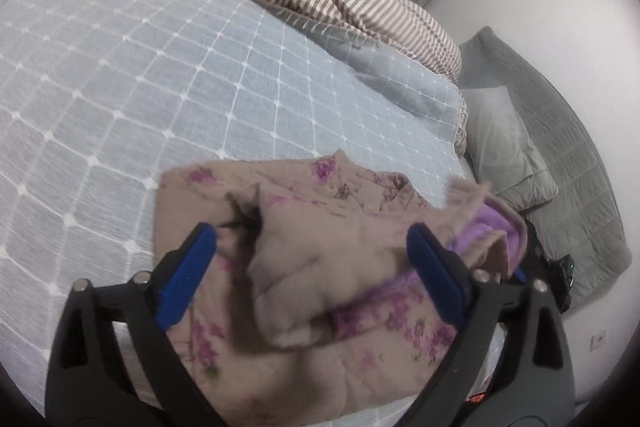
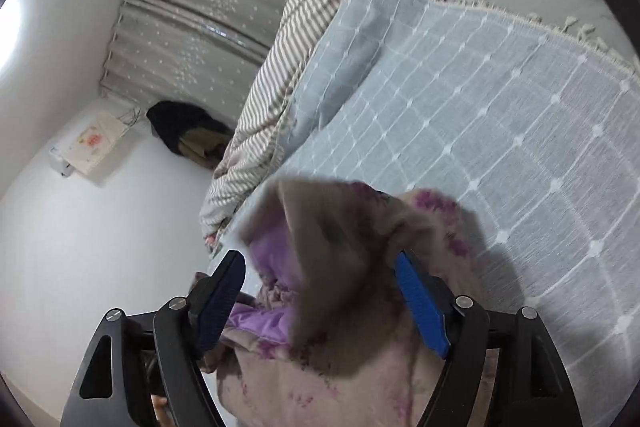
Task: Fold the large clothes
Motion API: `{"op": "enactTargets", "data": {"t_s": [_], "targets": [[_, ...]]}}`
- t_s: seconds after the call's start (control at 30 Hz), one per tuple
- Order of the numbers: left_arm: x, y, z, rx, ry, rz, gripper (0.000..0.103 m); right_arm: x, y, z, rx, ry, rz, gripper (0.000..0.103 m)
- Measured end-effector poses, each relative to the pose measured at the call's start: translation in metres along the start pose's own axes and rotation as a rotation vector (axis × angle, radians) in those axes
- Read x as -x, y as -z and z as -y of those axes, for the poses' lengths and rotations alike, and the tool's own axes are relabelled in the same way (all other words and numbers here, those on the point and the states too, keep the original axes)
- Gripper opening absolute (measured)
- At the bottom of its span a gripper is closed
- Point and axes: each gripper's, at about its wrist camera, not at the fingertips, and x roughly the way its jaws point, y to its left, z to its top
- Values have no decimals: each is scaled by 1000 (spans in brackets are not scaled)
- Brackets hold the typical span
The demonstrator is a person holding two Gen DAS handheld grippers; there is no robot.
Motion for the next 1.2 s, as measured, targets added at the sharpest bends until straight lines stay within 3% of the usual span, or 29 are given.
{"op": "enactTargets", "data": {"t_s": [0.07,0.23,0.37,0.53,0.6,0.7,0.83,0.93,1.03,1.2], "targets": [[4,0,-2,-39,-28,-2,98,6,-3,-1,44,61,13,79],[-3,14,-19,-130,-151,-41,98,-17,7,-10,260,334,-48,79],[-32,21,-26,-170,-163,-143,98,-60,17,-16,421,452,-140,79],[-73,12,-30,-170,-162,-174,96,-105,24,-19,495,501,-160,77],[-84,11,-27,-159,-156,-180,81,-114,27,-17,505,515,-140,71],[-87,20,-8,-213,-175,-139,78,-117,35,-16,526,540,-81,65],[-89,34,20,-316,-283,-99,73,-113,48,-25,582,573,-41,54],[-91,39,24,-336,-329,-80,65,-109,51,-31,604,585,-12,42],[-88,38,23,-313,-342,-61,55,-106,54,-36,618,584,6,32],[-80,35,15,-232,-301,-29,26,-104,60,-41,639,596,42,25]]}}
